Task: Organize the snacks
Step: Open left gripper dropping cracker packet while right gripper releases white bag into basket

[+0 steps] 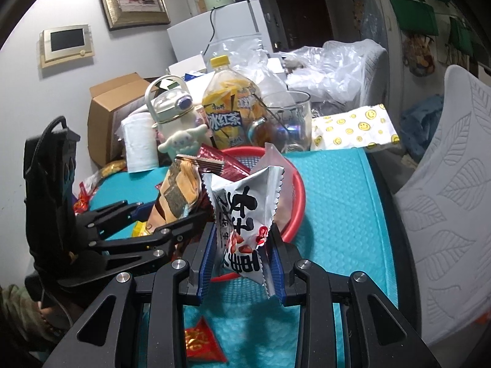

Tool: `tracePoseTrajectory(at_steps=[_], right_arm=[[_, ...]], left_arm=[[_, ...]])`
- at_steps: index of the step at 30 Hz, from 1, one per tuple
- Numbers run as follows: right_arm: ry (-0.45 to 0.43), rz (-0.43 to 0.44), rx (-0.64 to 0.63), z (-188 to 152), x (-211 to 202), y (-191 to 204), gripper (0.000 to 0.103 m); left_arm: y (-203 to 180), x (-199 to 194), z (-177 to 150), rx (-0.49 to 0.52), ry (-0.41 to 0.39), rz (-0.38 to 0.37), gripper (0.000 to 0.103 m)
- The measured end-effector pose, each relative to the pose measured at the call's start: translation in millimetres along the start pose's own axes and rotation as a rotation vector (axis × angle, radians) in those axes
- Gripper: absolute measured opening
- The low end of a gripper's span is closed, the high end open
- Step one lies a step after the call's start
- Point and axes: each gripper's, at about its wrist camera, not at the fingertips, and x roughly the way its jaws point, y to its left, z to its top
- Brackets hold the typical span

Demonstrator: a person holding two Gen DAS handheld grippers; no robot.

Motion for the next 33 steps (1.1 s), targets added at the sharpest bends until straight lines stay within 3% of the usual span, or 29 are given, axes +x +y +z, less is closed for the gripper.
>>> tracePoseTrajectory(at_steps=[7, 9, 11, 13, 20, 28, 33], right_arm=[[-0.004, 0.008, -0.004, 4, 5, 0, 0.032], [-0.007, 0.010, -0.007, 4, 5, 0, 0.032], [-0.011, 0.012, -0.011, 6, 6, 1, 0.032], [-0.016, 0.018, -0.015, 8, 7, 1, 0.032], [-0.030, 0.041, -0.024, 10, 16, 2, 0.032], [-0.038, 0.090, -0.015, 1, 38, 4, 0.032], [-0.030, 0.070, -0.083, -11, 49, 15, 0.032]], left_arm=[[-1, 0, 6, 0.030, 0.034, 0.035, 0.055], [-1, -3, 7, 0.035, 0.027, 0.055, 0.062], [0, -10, 7, 0.029, 0.006, 0.072, 0.082], [2, -18, 8, 0.026, -0.022, 0.082, 0.086], [10, -35, 8, 0.037, -0.039, 0.118, 0.086], [26, -35, -2, -0.003, 0.014, 0.144, 0.086], [31, -32, -8, -0.012, 0.045, 0.153, 0.086]])
